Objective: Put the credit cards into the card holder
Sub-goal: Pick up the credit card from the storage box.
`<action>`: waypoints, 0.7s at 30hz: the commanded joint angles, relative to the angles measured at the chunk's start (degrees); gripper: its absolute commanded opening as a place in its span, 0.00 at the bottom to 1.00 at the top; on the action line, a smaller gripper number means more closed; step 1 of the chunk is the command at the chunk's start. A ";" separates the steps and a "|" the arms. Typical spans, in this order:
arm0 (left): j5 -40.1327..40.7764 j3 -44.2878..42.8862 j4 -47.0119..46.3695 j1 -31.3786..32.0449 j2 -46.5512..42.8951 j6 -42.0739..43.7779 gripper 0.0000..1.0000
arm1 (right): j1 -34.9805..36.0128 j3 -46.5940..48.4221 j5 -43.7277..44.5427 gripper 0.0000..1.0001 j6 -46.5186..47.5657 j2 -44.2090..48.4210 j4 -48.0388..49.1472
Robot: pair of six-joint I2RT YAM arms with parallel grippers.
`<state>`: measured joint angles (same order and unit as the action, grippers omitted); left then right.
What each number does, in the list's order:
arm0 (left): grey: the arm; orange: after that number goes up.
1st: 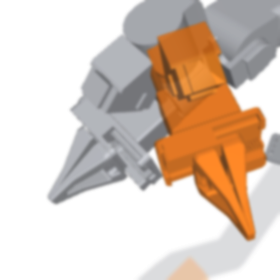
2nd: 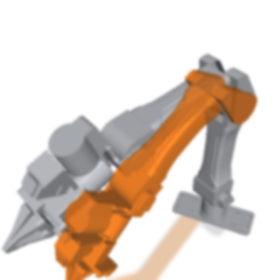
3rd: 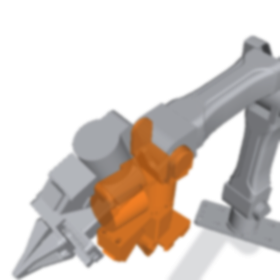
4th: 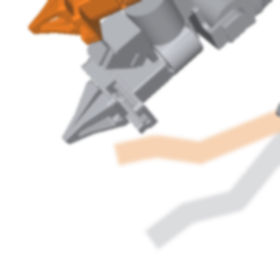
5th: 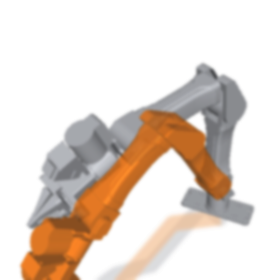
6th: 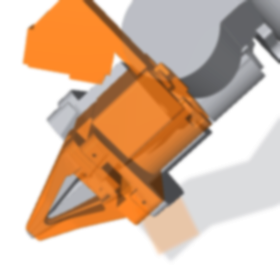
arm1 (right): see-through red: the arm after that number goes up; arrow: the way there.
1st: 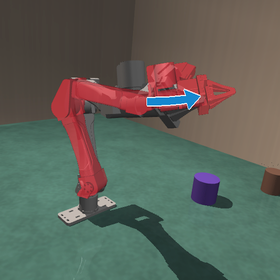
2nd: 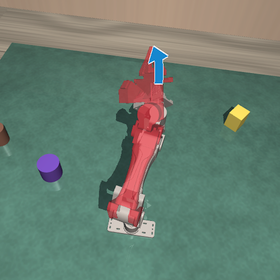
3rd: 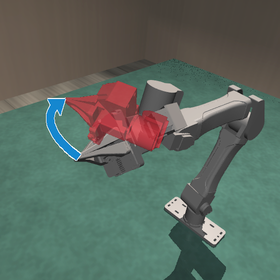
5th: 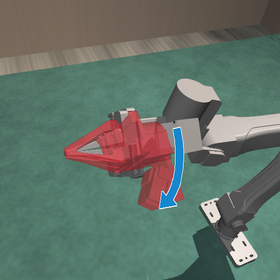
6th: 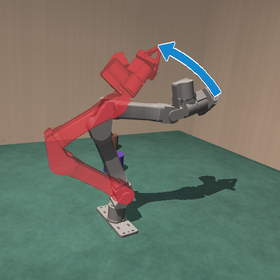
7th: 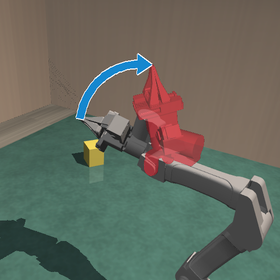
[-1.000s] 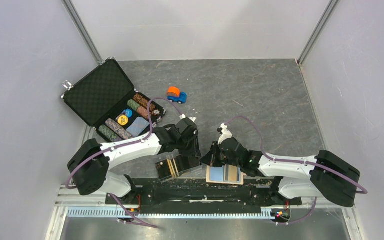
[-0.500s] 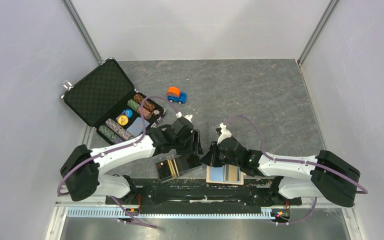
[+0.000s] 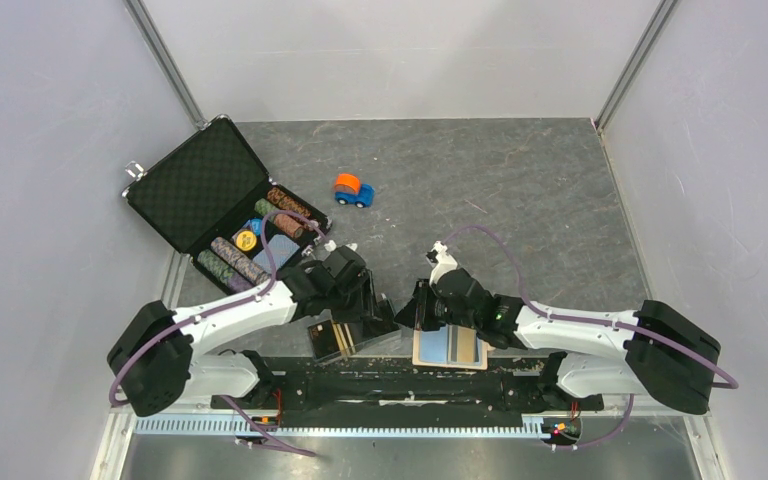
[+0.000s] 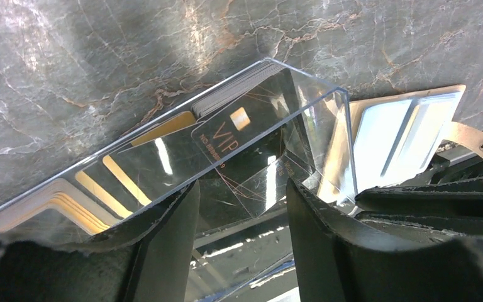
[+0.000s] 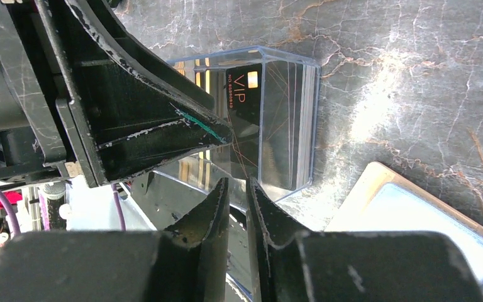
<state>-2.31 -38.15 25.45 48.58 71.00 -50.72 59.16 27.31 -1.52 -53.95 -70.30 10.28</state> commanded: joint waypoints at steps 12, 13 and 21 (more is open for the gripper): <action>-4.78 0.18 -6.51 -0.81 7.37 -3.77 0.46 | 0.43 2.40 -0.52 0.17 0.91 -0.17 2.44; -5.06 0.00 -7.01 -0.85 7.56 -3.70 0.44 | 0.48 2.40 -0.50 0.17 0.95 -0.17 2.53; -5.79 -2.69 -6.85 -0.42 6.55 -2.63 0.13 | 0.44 2.46 -0.50 0.16 1.02 -0.38 2.56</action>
<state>-7.84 -38.30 20.99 47.86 77.47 -52.56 59.18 27.31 -1.89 -53.78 -70.35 10.68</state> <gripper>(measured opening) 0.178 0.165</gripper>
